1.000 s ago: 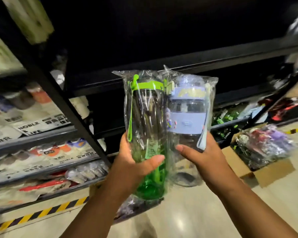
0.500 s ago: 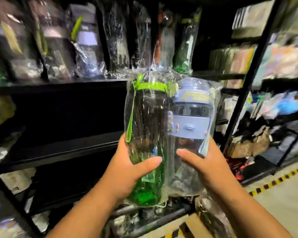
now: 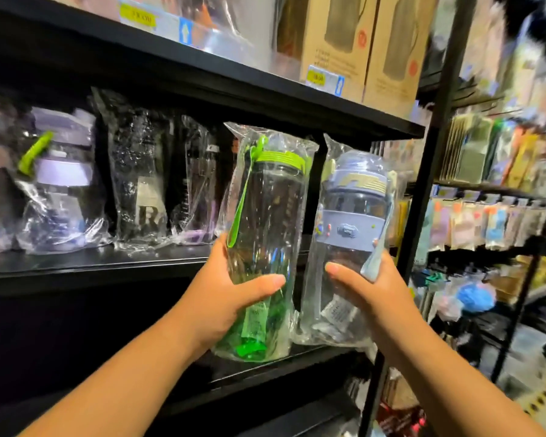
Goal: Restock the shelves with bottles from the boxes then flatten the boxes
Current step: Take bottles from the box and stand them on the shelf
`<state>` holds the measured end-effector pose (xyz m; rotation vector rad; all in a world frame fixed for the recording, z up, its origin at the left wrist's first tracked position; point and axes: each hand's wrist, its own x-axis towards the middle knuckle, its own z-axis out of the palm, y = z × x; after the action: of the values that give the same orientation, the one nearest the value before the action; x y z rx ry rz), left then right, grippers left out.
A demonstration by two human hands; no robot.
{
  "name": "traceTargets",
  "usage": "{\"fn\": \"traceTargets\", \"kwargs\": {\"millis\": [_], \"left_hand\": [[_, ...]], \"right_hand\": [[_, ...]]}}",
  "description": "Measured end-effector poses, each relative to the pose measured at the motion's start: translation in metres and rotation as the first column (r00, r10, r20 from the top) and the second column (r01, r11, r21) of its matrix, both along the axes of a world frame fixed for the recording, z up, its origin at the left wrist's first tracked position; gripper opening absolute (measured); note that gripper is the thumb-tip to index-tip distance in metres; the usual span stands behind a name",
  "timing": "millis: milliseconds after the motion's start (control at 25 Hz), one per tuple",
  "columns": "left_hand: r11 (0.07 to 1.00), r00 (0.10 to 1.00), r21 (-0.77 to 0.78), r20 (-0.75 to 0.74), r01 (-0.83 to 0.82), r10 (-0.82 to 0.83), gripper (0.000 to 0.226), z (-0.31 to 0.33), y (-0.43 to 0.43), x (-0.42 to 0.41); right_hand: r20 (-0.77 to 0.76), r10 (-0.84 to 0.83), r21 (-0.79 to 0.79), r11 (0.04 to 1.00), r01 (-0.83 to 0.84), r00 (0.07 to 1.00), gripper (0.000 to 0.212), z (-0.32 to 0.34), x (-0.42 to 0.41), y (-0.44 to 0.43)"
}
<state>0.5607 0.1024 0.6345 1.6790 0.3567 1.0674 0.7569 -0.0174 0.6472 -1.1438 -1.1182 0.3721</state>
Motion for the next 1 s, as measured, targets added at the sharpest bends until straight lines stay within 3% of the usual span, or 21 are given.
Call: {"fn": "traceTargets", "kwargs": {"millis": [80,320,560,680,880,1000], "left_hand": [[1.000,1.000,-0.003,0.016,-0.013,0.013,0.105,0.013,0.034,0.024],[1.000,0.996,0.014,0.088,-0.028,0.027,0.085,0.036,0.110,0.088],[0.991,0.988,0.024,0.085,-0.130,0.127,0.074,0.031,0.137,0.118],[0.983,0.982,0.030,0.062,-0.182,0.180,0.078,0.028,0.137,0.131],[0.950,0.953,0.086,-0.006,-0.300,0.302,0.118,0.027,0.141,0.147],[0.940,0.944,0.089,0.029,-0.329,0.327,0.107,0.024,0.138,0.166]], "right_hand": [[0.015,-0.068,0.012,0.998,0.068,0.998,0.071,0.016,0.030,0.026],[0.046,-0.250,0.035,0.968,0.248,0.967,0.071,0.039,0.112,0.111],[0.108,-0.385,0.078,0.922,0.378,0.917,0.070,0.043,0.177,0.187],[0.141,-0.363,0.024,0.931,0.363,0.921,0.084,0.035,0.204,0.223],[0.195,-0.228,-0.033,0.971,0.238,0.954,0.096,0.017,0.229,0.270],[0.191,-0.138,-0.064,0.986,0.153,0.972,0.101,0.016,0.242,0.290]]}}
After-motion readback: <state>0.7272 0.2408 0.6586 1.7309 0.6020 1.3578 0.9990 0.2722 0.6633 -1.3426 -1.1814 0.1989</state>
